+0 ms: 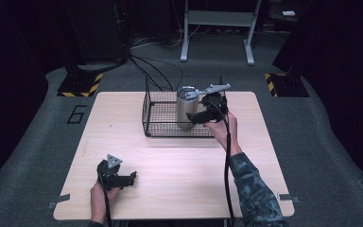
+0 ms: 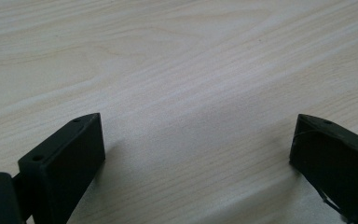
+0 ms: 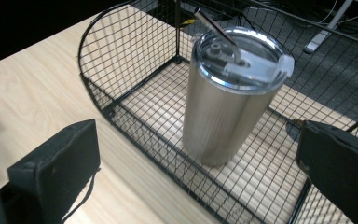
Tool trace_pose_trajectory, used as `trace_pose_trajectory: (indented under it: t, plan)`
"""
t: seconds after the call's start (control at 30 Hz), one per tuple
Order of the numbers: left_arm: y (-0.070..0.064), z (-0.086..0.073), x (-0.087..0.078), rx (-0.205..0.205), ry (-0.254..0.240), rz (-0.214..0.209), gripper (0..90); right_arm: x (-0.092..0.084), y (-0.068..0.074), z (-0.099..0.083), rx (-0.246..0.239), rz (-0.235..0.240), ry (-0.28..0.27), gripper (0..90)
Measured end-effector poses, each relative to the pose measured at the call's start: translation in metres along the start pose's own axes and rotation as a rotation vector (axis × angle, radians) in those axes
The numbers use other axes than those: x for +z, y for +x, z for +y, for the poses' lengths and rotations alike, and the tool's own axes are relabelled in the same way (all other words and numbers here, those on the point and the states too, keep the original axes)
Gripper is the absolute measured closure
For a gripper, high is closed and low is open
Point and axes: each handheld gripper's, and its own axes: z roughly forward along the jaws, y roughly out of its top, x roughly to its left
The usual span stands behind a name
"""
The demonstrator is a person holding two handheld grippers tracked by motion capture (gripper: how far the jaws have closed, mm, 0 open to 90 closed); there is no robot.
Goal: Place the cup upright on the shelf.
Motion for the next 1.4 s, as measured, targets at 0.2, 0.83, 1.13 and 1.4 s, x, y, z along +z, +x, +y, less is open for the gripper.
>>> trace_pose_trajectory:
  t: [0.2,0.83,1.13,1.4]
  plan:
    - [0.0,0.0,0.0,-0.001,-0.001,0.001,3.1,-0.022,0.005,-0.023,-0.017,0.001,-0.012,0.0]
    - [0.0,0.0,0.0,0.0,0.0,-0.002,3.1,-0.06,-0.014,-0.145,0.101,-0.084,0.045,0.0]
    - [0.0,0.0,0.0,0.001,0.0,-0.001,3.1,-0.061,-0.021,-0.205,0.192,-0.138,0.092,0.0]
    - [0.0,0.0,0.0,0.0,0.0,-0.002,3.2,-0.062,-0.028,-0.254,0.265,-0.174,0.136,0.0]
